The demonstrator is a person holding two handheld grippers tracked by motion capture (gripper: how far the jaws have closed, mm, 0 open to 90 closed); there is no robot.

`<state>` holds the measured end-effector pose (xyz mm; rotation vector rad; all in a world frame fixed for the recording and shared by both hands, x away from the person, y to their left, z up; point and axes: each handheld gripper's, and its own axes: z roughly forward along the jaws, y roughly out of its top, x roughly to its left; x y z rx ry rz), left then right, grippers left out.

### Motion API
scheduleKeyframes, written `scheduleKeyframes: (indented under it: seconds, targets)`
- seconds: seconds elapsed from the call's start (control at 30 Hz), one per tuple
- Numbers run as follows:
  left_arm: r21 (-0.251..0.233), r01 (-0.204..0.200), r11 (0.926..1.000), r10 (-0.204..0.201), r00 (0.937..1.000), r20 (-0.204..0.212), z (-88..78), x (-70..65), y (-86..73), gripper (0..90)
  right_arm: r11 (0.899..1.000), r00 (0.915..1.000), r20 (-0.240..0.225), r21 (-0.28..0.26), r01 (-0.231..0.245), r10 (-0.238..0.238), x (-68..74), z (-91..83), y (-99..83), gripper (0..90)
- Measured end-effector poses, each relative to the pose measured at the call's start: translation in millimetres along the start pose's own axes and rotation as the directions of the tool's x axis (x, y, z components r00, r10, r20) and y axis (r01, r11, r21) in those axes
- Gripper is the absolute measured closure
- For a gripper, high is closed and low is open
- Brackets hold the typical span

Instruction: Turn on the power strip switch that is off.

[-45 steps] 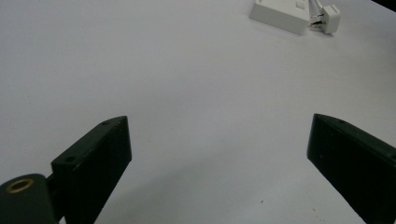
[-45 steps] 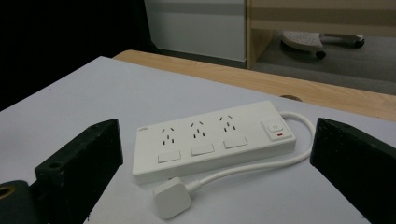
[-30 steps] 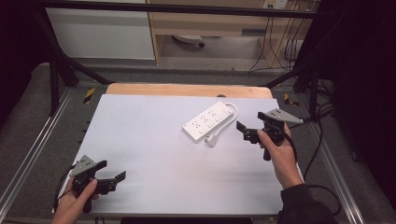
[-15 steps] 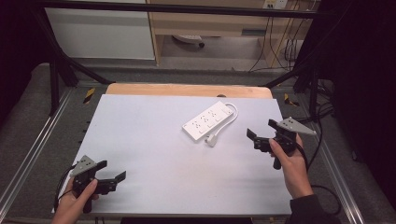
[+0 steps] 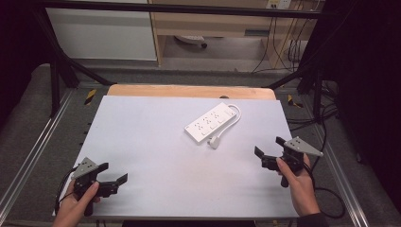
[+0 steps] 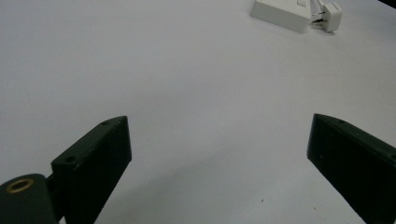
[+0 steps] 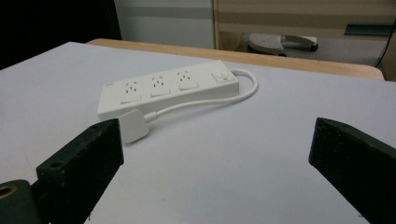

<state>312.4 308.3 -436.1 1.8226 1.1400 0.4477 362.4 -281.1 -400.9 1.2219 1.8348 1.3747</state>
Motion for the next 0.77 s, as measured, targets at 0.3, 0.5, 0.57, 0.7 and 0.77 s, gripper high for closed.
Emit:
scheduleKeyframes:
  seconds: [0.3, 0.5, 0.57, 0.7, 0.77]
  targets:
    - [0.0, -0.002, 1.0, 0.002, 1.0, -0.001, 0.0, -0.4, 0.0, 6.4, 0.998, 0.9997, -0.006, 0.066, 0.024, -0.023, 2.2, 1.5, -27.2, 3.1]
    - [-0.002, -0.004, 1.0, 0.004, 1.0, 0.0, 0.0, -0.8, 0.0, 6.4, 0.992, 0.9987, -0.028, 0.12, 0.044, -0.041, 9.9, 6.1, -37.4, 2.8]
    - [-0.003, -0.004, 1.0, 0.004, 1.0, 0.001, 0.0, -0.9, 0.1, 6.5, 0.989, 0.9984, -0.042, 0.141, 0.042, -0.037, 13.3, 8.7, -40.6, 2.8]
    - [-0.003, -0.006, 1.0, 0.006, 1.0, 0.002, 0.0, -1.1, 0.2, 6.4, 0.981, 0.9967, -0.065, 0.183, 0.059, -0.048, 19.5, 15.2, -45.9, 2.8]
    - [-0.003, -0.008, 1.0, 0.008, 1.0, 0.002, 0.1, -1.2, 0.3, 6.4, 0.977, 0.9959, -0.07, 0.201, 0.071, -0.057, 21.4, 18.8, -48.4, 2.9]
